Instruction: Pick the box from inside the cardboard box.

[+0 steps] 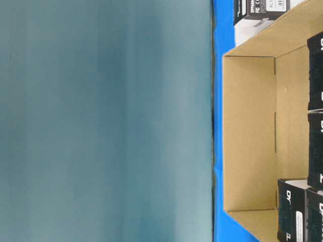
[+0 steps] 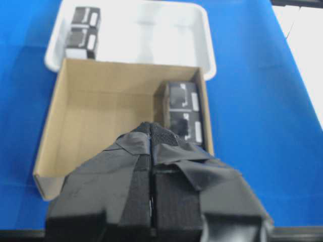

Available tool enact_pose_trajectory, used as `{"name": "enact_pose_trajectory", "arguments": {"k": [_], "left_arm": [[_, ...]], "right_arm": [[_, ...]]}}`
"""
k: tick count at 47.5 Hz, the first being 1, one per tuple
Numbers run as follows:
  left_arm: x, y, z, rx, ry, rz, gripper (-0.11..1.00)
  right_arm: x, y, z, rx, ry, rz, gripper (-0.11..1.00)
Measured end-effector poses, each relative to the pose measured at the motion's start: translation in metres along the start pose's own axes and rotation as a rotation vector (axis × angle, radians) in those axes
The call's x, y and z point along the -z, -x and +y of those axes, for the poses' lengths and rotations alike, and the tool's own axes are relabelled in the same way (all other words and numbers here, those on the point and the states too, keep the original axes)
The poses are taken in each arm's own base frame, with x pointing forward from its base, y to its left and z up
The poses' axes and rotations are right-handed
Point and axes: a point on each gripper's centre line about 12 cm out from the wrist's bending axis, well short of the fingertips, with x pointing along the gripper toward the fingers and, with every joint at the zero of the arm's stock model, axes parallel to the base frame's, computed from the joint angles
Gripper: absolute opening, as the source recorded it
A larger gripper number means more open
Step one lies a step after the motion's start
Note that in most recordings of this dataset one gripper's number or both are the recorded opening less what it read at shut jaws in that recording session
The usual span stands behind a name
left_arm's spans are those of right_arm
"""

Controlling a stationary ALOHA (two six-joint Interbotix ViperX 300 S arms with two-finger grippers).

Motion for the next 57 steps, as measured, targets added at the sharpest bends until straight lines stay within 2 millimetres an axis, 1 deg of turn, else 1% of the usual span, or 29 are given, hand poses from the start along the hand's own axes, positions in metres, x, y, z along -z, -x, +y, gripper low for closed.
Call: {"name": "enact_pose_trajectory", "arguments": {"k": [8, 17, 25, 42, 57], "left_arm": [[0.0, 0.0, 0.0, 0.0, 0.0, 0.002, -0.07], [0.0, 0.0, 0.0, 0.0, 0.0, 0.002, -0.07], [0.0, 0.0, 0.0, 0.0, 0.0, 0.002, -0.07], [0.0, 0.0, 0.0, 0.0, 0.0, 0.002, -0.07], [0.0, 0.0, 0.0, -0.001, -0.001, 0.001, -0.07]], "right_arm": [[0.004, 0.017, 0.003, 0.016, -0.039, -0.058, 0.93], [0.011, 0.027, 0.005, 0.025, -0.102, -0.096, 0.93], [0.013, 0.035, 0.007, 0.032, -0.106, -0.128, 0.93], [0.008, 0.038, 0.01, 0.036, -0.091, -0.176, 0.93], [0.009, 0.037, 0.01, 0.034, -0.091, -0.177, 0.93]]}}
